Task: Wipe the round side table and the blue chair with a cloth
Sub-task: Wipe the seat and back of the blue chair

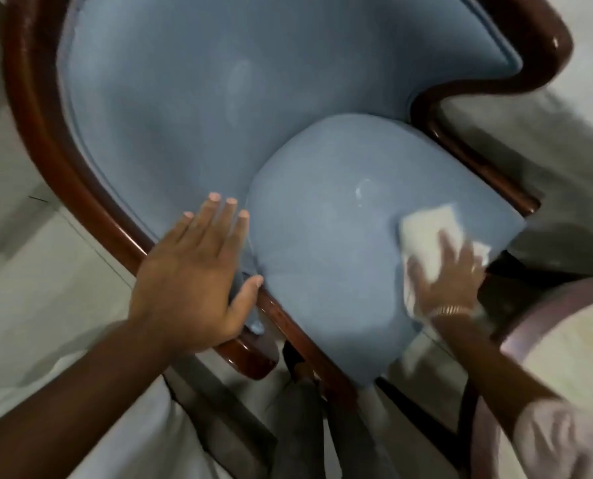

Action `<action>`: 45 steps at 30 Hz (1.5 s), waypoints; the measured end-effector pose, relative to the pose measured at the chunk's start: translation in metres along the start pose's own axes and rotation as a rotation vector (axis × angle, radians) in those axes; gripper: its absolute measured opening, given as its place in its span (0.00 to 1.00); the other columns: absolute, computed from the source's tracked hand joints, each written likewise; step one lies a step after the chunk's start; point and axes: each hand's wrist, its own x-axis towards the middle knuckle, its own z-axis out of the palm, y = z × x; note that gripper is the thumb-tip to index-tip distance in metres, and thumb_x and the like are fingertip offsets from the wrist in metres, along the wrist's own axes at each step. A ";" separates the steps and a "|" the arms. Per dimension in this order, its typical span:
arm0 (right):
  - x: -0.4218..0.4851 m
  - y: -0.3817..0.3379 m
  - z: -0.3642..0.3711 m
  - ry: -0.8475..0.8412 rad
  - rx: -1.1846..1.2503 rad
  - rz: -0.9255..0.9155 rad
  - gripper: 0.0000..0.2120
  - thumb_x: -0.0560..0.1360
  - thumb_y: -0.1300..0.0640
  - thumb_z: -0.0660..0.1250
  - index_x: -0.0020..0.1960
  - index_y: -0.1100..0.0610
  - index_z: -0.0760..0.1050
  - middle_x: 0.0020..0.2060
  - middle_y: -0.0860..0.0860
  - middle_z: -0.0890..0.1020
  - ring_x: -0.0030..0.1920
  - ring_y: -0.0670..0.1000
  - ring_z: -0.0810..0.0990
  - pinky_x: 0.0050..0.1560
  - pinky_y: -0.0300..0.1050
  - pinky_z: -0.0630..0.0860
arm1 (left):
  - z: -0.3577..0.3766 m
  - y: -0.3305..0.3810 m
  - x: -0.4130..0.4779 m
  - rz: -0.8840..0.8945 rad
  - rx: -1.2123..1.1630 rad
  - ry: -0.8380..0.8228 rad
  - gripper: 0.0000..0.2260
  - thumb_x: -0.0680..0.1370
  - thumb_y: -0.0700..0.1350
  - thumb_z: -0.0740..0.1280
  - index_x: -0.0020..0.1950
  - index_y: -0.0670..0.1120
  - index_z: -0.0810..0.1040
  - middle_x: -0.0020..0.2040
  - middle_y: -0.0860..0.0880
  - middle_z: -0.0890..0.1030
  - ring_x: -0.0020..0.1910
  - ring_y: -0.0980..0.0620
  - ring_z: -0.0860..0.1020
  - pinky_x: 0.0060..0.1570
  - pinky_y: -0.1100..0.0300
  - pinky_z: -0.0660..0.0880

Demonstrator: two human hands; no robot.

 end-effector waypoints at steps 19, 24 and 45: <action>-0.022 -0.097 0.057 -0.213 -0.253 -0.845 0.38 0.70 0.32 0.60 0.77 0.40 0.56 0.78 0.51 0.61 0.78 0.65 0.56 0.67 0.74 0.58 | -0.009 0.007 0.002 -0.107 -0.064 -0.129 0.32 0.77 0.61 0.54 0.78 0.45 0.63 0.79 0.41 0.64 0.80 0.41 0.54 0.77 0.37 0.56; 0.071 -0.089 0.035 -0.019 -0.191 -0.329 0.33 0.72 0.31 0.55 0.75 0.40 0.59 0.77 0.50 0.62 0.75 0.64 0.59 0.68 0.71 0.58 | 0.001 0.005 0.000 -0.102 -0.136 -0.004 0.33 0.75 0.62 0.60 0.74 0.44 0.70 0.74 0.42 0.73 0.77 0.41 0.66 0.74 0.38 0.57; -0.029 -0.330 -0.003 -0.585 0.950 0.189 0.22 0.66 0.55 0.79 0.55 0.35 0.79 0.57 0.39 0.83 0.61 0.40 0.79 0.66 0.41 0.73 | -0.075 -0.226 0.116 0.330 0.030 0.077 0.31 0.78 0.56 0.54 0.77 0.38 0.64 0.77 0.37 0.67 0.78 0.37 0.62 0.75 0.35 0.60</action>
